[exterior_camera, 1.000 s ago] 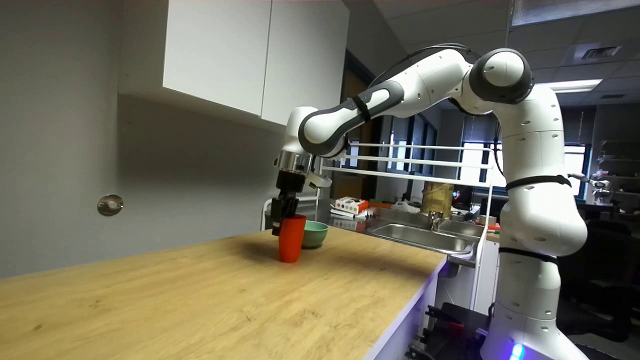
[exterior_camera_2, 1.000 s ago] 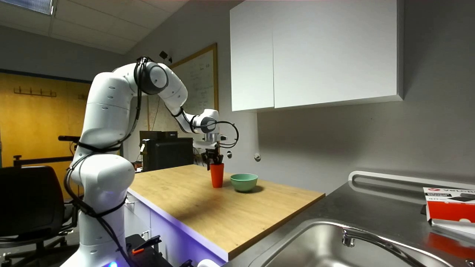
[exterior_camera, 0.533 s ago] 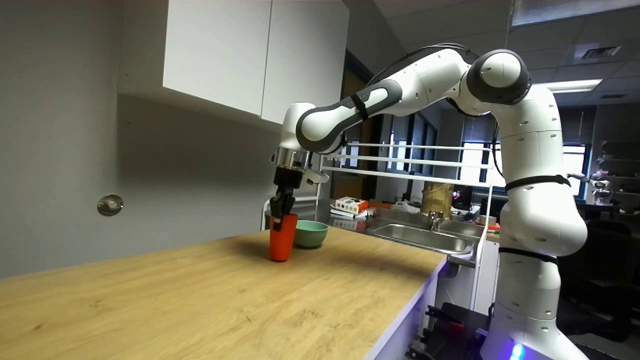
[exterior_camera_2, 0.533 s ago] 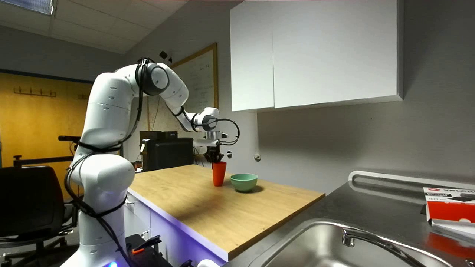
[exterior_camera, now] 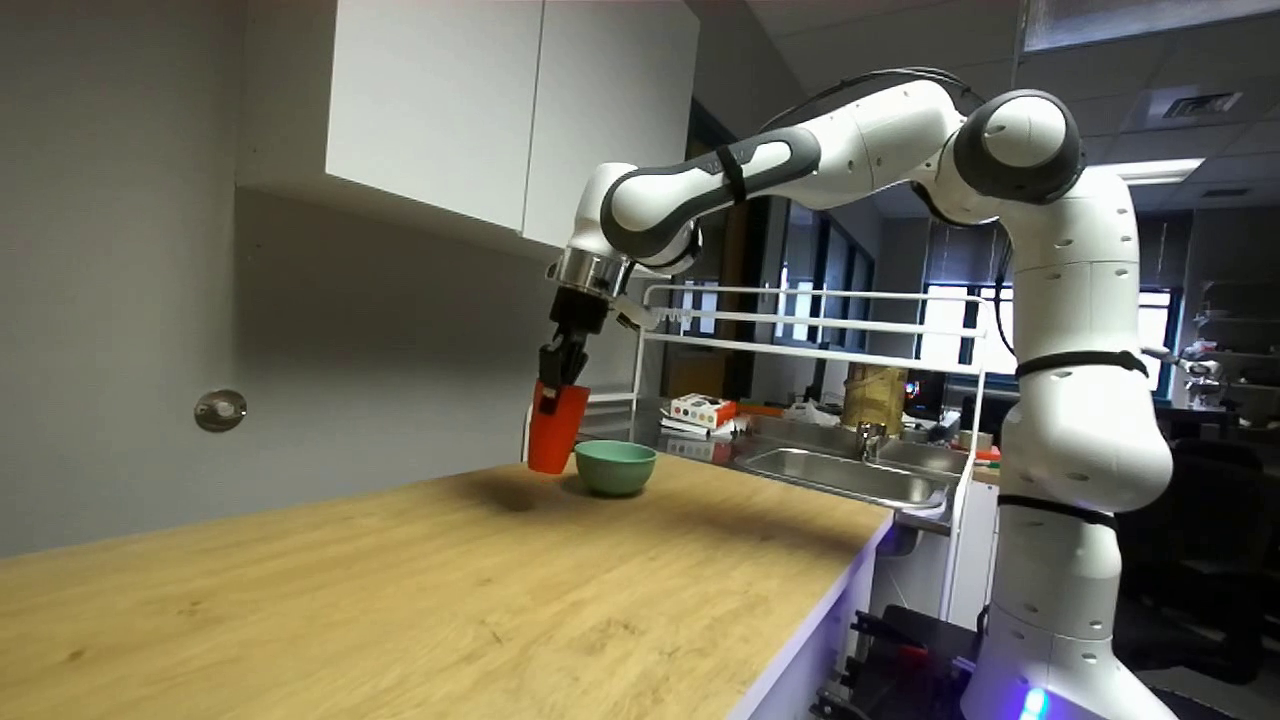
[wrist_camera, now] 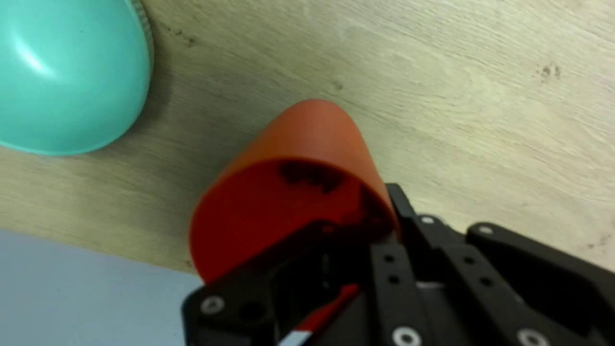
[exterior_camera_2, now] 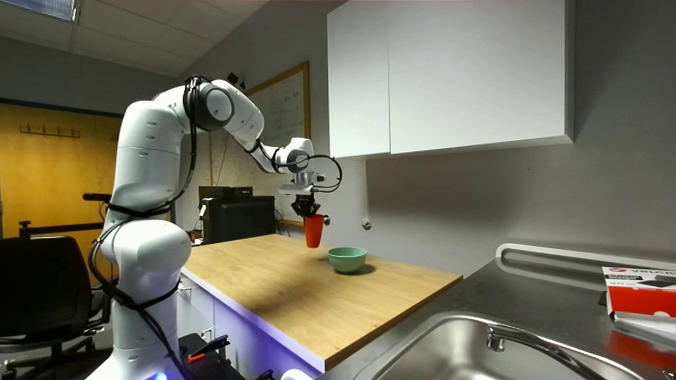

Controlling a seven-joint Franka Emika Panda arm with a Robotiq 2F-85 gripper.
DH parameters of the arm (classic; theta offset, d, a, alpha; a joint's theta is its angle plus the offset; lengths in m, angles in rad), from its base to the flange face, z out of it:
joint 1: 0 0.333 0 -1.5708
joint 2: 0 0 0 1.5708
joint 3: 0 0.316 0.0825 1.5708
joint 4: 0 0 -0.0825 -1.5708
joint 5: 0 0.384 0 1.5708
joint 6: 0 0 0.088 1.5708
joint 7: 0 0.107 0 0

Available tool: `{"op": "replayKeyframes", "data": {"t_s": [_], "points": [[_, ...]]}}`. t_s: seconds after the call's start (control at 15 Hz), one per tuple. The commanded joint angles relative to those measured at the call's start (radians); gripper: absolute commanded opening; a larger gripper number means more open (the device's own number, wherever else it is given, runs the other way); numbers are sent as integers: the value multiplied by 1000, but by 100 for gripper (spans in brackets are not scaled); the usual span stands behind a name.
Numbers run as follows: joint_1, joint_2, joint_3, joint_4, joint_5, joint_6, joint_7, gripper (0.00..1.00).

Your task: Pour the contents in the cup into the bowl.

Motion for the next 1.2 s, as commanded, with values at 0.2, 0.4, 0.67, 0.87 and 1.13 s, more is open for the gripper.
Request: {"op": "replayKeyframes", "data": {"t_s": [0.2, 0.4, 0.67, 0.87, 1.13], "points": [[-92, -52, -48, 35, 291, -30, -298, 1], [-143, -28, -85, 56, 454, -68, -440, 1], [-211, 8, -129, 76, 672, -173, -607, 1], [-250, 41, -154, 81, 811, -264, -696, 1], [-291, 93, -180, 85, 946, -392, -761, 1]]}}
